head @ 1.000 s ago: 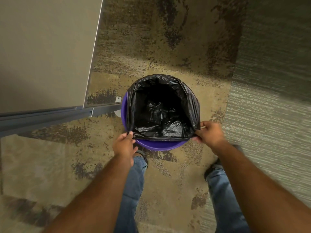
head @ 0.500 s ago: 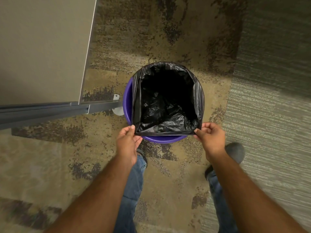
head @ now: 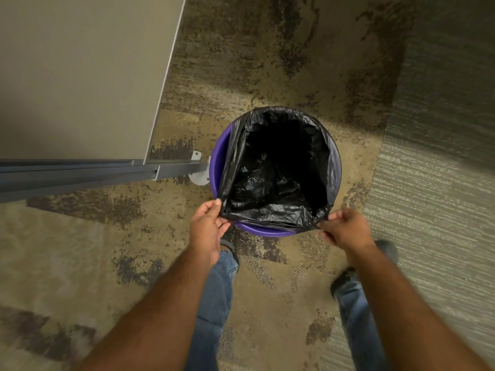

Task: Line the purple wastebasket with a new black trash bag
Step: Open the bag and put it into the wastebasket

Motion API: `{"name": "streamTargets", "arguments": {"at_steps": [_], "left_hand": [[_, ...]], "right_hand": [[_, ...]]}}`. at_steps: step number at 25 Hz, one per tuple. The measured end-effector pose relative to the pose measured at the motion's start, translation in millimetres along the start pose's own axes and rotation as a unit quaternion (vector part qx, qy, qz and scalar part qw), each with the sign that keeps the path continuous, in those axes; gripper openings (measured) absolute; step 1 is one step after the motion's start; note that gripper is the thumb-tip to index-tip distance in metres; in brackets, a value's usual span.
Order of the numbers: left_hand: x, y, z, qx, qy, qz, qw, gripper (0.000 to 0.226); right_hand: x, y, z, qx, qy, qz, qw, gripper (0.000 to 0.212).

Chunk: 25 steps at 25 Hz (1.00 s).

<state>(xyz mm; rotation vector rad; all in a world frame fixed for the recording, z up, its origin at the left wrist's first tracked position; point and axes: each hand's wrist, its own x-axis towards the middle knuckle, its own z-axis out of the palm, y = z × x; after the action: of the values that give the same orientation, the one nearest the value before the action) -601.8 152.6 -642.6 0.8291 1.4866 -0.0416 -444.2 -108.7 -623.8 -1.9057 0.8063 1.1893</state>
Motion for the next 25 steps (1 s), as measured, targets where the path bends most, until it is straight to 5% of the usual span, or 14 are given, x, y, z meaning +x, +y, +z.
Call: {"name": "streamTargets", "arguments": {"at_steps": [3, 6, 8, 9, 11, 13, 15, 19, 21, 23, 25], "left_hand": [[2.2, 0.1, -0.2, -0.058, 0.006, -0.013, 0.998, 0.013], [4.8, -2.7, 0.9, -0.071, 0.026, -0.017, 0.997, 0.013], [8.6, -2.4, 0.3, -0.068, 0.044, -0.01, 0.997, 0.016], [11.0, -0.7, 0.0, -0.062, 0.05, -0.004, 0.997, 0.018], [15.4, 3.1, -2.6, -0.058, 0.056, 0.008, 0.997, 0.021], [19.9, 8.6, -7.7, -0.059, 0.059, 0.019, 0.996, 0.022], [26.0, 14.3, -12.4, -0.081, 0.058, 0.028, 0.995, 0.019], [42.3, 16.1, -15.6, -0.208, 0.093, -0.038, 0.973, 0.014], [44.3, 10.1, -12.7, -0.231, 0.087, -0.105, 0.963, 0.018], [38.8, -1.7, -4.1, -0.212, 0.064, -0.151, 0.963, 0.026], [28.0, -15.9, 7.8, -0.176, 0.048, -0.159, 0.97, 0.03]], "right_hand": [[-34.2, -33.2, -12.2, -0.169, 0.071, -0.038, 0.982, 0.039], [-52.7, -98.0, 28.5, -0.307, 0.161, -0.25, 0.904, 0.029], [-52.4, -139.5, 83.1, -0.32, 0.095, -0.417, 0.845, 0.019], [-48.6, -156.8, 111.2, -0.369, 0.051, -0.47, 0.801, 0.033], [-36.0, -179.2, 157.9, -0.491, -0.022, -0.494, 0.717, 0.057], [-23.6, -187.6, 183.7, -0.554, -0.026, -0.49, 0.672, 0.057], [-15.4, -184.2, 191.8, -0.535, -0.002, -0.503, 0.679, 0.052], [-19.8, -155.9, 170.5, -0.404, -0.057, -0.495, 0.767, 0.058], [-13.6, -138.6, 130.7, -0.477, -0.036, -0.49, 0.729, 0.036], [-6.3, -122.8, 78.3, -0.538, 0.063, -0.52, 0.66, 0.02], [-1.7, -105.1, 30.0, -0.535, 0.123, -0.532, 0.644, 0.02]]}}
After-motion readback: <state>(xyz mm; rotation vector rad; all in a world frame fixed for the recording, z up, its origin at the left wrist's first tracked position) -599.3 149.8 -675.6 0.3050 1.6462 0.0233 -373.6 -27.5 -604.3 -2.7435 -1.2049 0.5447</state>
